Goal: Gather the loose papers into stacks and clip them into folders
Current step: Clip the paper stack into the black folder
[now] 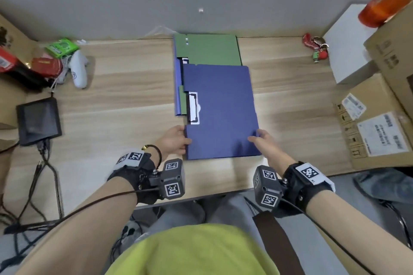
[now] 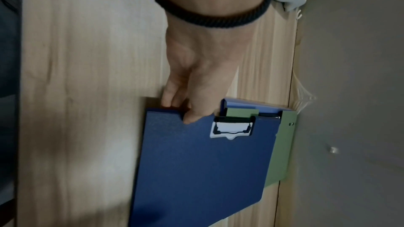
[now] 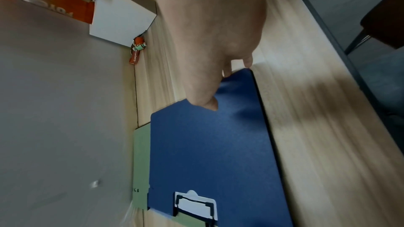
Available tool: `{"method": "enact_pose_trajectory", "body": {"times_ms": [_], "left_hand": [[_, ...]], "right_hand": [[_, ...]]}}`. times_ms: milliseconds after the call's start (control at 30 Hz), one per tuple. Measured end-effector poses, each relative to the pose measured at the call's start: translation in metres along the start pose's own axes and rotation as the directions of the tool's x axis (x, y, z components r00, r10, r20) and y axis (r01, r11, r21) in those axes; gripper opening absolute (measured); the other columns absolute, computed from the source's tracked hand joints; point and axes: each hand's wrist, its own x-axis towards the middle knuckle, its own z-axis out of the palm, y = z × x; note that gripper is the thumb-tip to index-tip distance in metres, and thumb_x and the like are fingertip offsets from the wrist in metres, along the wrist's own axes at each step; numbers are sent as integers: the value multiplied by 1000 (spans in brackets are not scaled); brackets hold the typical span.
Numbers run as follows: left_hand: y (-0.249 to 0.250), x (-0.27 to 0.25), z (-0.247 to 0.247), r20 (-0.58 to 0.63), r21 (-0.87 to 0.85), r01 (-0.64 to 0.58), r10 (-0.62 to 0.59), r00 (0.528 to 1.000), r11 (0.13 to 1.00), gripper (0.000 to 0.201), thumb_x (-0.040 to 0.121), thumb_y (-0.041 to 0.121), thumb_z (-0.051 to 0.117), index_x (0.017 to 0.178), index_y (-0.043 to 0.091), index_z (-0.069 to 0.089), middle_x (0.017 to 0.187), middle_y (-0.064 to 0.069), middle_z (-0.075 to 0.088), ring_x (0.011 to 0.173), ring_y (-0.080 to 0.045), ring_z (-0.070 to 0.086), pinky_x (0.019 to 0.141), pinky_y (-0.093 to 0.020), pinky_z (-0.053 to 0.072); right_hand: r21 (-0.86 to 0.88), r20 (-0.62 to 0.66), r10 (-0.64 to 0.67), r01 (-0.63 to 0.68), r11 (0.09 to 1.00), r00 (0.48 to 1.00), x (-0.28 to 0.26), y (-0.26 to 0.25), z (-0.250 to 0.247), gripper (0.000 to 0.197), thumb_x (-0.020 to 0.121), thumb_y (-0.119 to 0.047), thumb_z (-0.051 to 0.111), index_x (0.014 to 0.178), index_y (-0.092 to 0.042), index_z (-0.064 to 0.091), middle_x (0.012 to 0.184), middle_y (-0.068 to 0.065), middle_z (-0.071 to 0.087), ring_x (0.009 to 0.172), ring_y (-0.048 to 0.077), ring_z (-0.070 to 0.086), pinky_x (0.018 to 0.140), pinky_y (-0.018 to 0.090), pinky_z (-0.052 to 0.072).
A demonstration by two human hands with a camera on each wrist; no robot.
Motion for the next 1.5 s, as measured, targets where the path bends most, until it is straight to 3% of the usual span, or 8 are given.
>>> {"method": "enact_pose_trajectory", "body": {"times_ms": [100,233,400,633,933,1133,1333,1500], "left_hand": [[0,-3,3,-49,-32,-40,38,998,999,35,92,0,52,122,18,50,122,-6,64,103,-21,64,94,-45,52],[15,-7,-11,-25,-131,-127,125,992,983,40,96,7,50,134,21,50,125,2,64,116,-19,61,102,-45,46],[26,4,-26,-111,-263,-189,165,980,946,76,70,31,71,141,15,47,133,-7,60,118,-22,61,106,-49,42],[37,16,-27,-306,-336,-252,148,940,907,38,92,4,61,128,8,52,110,-8,67,97,-23,66,93,-39,52],[55,32,-32,-301,-148,-245,192,934,958,56,85,-3,62,138,9,49,129,-3,56,114,-18,60,100,-36,49],[64,44,-32,-308,-98,-260,219,926,961,41,90,0,57,130,9,55,121,0,61,110,-14,60,93,-23,46],[73,52,-30,-284,-95,-253,217,934,963,28,92,16,54,119,13,63,110,2,66,100,-15,62,95,-32,50],[72,56,-31,-223,-127,-191,160,962,973,26,97,13,46,118,20,59,113,6,62,104,-12,57,79,-20,46]], "right_hand": [[12,-16,12,-11,1000,1000,0,3,0,53,93,-14,55,144,-14,37,143,2,46,118,18,48,88,26,34],[123,-35,58,-53,991,998,1,-2,-4,58,95,-17,53,147,-14,27,133,3,46,115,20,45,91,29,33],[315,92,62,-88,945,994,5,-15,-3,11,94,-10,55,103,-16,52,101,5,63,78,25,66,65,30,54],[425,58,-50,21,905,997,19,-38,6,43,91,9,50,127,-11,37,99,16,59,57,22,58,52,25,53],[469,-5,-26,25,883,1000,47,-58,12,48,91,6,50,137,1,37,118,17,60,84,19,63,64,17,54],[331,11,-71,64,942,997,63,-68,13,28,93,7,39,90,-18,52,90,-1,56,74,12,47,75,28,39],[164,52,-101,91,982,994,68,-69,19,51,90,9,31,130,-14,51,113,-4,57,104,14,48,76,19,37],[100,61,-67,60,993,996,72,-76,21,53,94,3,37,146,-9,36,148,0,38,137,19,35,108,28,28]]}}
